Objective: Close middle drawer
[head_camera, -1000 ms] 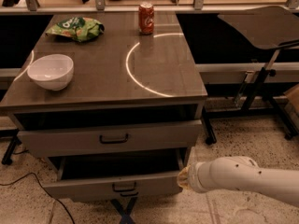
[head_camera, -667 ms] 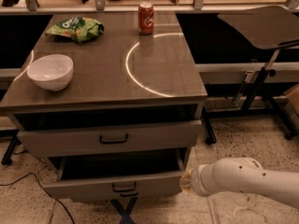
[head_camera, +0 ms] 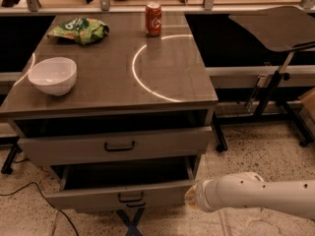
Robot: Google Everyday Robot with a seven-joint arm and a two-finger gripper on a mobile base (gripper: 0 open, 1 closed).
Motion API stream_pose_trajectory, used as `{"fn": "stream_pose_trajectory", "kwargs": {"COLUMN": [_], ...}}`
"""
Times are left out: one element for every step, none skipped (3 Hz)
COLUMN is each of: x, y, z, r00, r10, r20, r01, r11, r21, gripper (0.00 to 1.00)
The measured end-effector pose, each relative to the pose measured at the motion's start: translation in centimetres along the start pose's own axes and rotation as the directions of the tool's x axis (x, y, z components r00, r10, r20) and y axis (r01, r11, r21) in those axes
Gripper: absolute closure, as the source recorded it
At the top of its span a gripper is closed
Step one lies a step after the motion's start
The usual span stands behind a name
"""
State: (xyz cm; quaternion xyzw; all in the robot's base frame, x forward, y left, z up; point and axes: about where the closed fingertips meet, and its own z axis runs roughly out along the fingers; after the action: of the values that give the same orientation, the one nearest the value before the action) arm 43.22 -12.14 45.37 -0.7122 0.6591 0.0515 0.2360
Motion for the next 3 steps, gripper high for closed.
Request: {"fn": "stream_pose_trajectory", "kwargs": {"x": [0.4, 0.6, 0.4], "y": [-0.2, -1.6, -3.7], "z": [2.3, 3.3, 4.0], "r00": [1.000, 1.000, 1.000], "r10": [0.000, 0.002, 0.003], "r20": [-0.002, 0.000, 0.005], "r01": [0.000, -0.002, -0.003], "r11": [0.9999, 0.9991, 0.9964], "r21": [0.011, 0.042, 0.084], "gripper": [1.00, 1.00, 1.00]}}
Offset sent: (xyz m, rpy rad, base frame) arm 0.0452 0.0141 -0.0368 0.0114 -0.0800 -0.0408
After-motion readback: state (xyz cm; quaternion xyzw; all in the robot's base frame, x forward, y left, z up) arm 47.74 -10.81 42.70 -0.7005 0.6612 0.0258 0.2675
